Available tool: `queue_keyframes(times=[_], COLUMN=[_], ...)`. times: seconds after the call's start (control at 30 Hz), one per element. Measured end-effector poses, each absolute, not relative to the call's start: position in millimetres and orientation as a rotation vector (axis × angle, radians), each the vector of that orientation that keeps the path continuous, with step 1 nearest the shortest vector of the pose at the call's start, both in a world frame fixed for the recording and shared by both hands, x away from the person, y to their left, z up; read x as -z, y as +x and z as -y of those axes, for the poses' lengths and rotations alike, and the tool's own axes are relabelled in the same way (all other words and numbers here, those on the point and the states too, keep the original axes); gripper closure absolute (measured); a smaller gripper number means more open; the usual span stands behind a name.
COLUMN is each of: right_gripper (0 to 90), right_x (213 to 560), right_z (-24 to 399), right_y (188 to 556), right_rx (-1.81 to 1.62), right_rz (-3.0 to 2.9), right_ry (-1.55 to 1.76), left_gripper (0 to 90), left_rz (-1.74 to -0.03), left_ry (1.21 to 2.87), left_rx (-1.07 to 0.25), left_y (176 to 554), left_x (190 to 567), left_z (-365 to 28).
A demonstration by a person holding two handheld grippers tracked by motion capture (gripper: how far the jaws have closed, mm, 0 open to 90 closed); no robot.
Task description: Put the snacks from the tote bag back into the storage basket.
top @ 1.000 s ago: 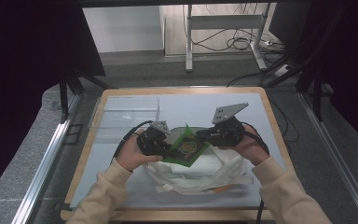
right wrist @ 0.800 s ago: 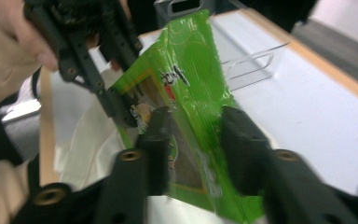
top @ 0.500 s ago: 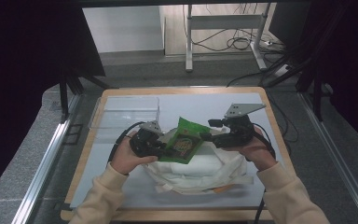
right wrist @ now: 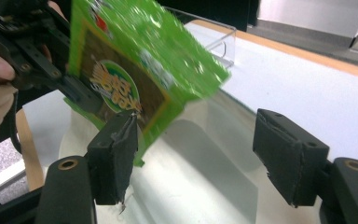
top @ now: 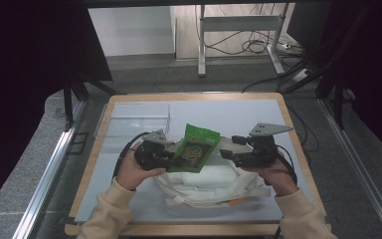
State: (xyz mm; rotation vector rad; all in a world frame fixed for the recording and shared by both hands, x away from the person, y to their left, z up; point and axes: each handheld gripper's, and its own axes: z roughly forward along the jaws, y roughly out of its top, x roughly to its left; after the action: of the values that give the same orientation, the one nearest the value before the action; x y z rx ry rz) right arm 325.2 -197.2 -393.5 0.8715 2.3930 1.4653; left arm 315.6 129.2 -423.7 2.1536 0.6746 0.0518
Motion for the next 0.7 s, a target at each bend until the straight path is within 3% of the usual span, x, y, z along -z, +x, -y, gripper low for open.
queue_keyframes(times=[0.7], right_gripper=[30.1], right_x=[434.8], right_z=[186.5], right_y=[321.2], right_rx=[-1.501], right_rz=[-2.477], right_ry=[1.008], left_gripper=[72.0], left_rz=[-0.671], left_ry=[2.122], left_rx=[-0.052], left_y=[308.4], left_x=[429.7], left_z=[-126.4])
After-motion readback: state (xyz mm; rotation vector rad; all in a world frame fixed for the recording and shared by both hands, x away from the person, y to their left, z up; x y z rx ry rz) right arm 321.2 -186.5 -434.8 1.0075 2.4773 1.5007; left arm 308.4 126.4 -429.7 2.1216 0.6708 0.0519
